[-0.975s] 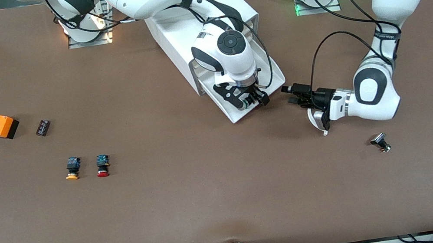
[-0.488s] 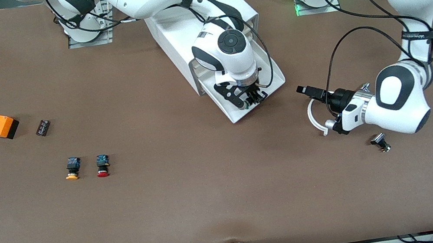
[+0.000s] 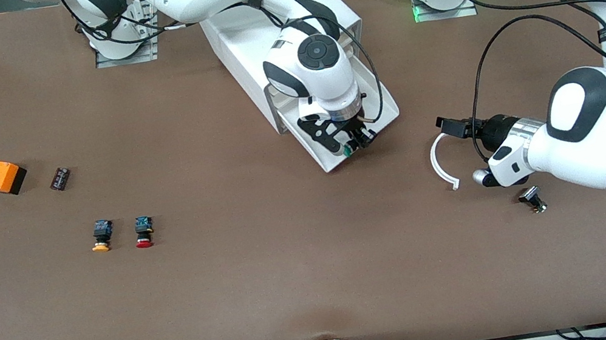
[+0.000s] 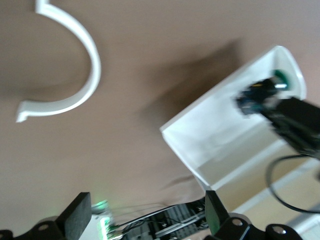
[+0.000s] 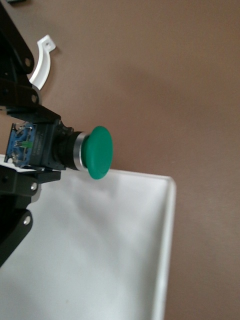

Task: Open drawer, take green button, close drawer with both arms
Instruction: 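Lift the green button out and carry it beside the red button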

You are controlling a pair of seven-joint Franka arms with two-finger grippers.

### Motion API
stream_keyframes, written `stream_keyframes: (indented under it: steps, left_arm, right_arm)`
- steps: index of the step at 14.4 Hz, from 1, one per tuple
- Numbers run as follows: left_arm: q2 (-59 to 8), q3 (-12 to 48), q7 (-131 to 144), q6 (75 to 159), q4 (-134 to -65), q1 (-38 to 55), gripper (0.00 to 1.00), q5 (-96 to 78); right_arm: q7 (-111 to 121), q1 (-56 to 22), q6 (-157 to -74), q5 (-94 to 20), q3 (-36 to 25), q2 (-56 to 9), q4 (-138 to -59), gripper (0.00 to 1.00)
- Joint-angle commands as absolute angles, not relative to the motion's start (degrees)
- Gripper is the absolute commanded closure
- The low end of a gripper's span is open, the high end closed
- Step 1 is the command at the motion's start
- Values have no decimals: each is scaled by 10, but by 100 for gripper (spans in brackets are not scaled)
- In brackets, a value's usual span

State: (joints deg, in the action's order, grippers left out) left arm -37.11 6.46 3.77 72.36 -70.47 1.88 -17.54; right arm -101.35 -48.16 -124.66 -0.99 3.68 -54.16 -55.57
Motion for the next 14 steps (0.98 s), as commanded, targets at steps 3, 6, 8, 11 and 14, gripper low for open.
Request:
stream_keyframes:
  steps: [3,6,8,11,14]
  left_arm:
    - [-381,57,84,710,-580,65,0,-26]
    - [-379,57,78,731,-584,50,0,-29]
    - [-377,57,90,753,-601,51,0,-24]
    - [-310,59,133,871,-719,52,0,-20]
    - [-203,62,138,1042,-926,51,0,-20]
  right_arm:
    - [-839,-412,-1158,-33,46,-477,-557,100]
    - [-671,-361,-1111,-68,45,-457,-562,100]
    - [-562,-326,-1057,-74,44,-446,-564,100]
    - [-400,-272,-1019,-76,41,-409,-618,100]
    - [-271,-218,-1032,-76,40,-375,-699,100]
